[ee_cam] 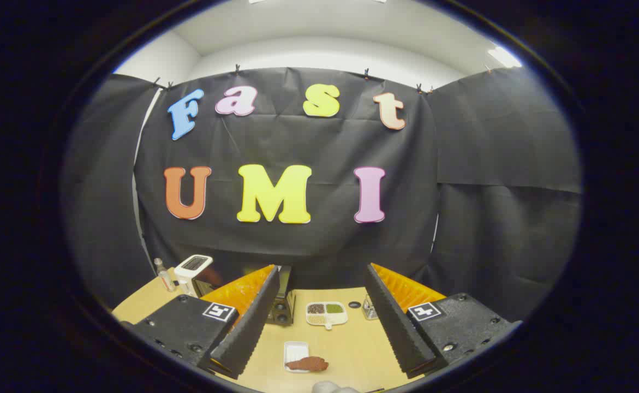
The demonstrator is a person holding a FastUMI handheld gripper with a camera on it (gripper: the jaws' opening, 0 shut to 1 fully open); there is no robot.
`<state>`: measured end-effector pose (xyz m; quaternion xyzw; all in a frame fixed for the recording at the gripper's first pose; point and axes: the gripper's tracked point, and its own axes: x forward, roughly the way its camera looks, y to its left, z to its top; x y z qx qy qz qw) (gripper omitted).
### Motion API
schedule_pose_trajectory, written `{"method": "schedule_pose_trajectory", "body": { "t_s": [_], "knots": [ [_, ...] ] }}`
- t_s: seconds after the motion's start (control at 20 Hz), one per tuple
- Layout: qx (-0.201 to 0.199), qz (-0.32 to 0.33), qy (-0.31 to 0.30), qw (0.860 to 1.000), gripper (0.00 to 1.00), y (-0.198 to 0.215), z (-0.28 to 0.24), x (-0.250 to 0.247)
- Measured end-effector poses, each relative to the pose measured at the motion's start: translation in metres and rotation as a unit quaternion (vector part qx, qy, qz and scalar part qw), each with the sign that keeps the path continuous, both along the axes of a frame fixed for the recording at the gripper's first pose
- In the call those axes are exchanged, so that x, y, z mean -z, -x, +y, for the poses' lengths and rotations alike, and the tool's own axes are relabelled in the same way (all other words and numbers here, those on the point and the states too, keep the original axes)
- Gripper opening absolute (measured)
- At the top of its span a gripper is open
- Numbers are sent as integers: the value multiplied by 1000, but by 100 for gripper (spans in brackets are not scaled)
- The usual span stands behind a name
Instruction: Open the toaster oven, put the food inside, and close the toaster oven door.
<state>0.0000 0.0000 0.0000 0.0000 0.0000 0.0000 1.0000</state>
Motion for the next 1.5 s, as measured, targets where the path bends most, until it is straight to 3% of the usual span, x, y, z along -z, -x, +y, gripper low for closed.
{"method": "schedule_pose_trajectory", "body": {
  "t_s": [0.95, 1.25, 1.5],
  "knots": [
    [1, 2, -1, 1000, 100, -17, 8, 10],
    [12, 11, 3, 1000, 100, -52, 33, 27],
    [-7, 30, -20, 999, 100, -104, 90, 57]
  ]
}}
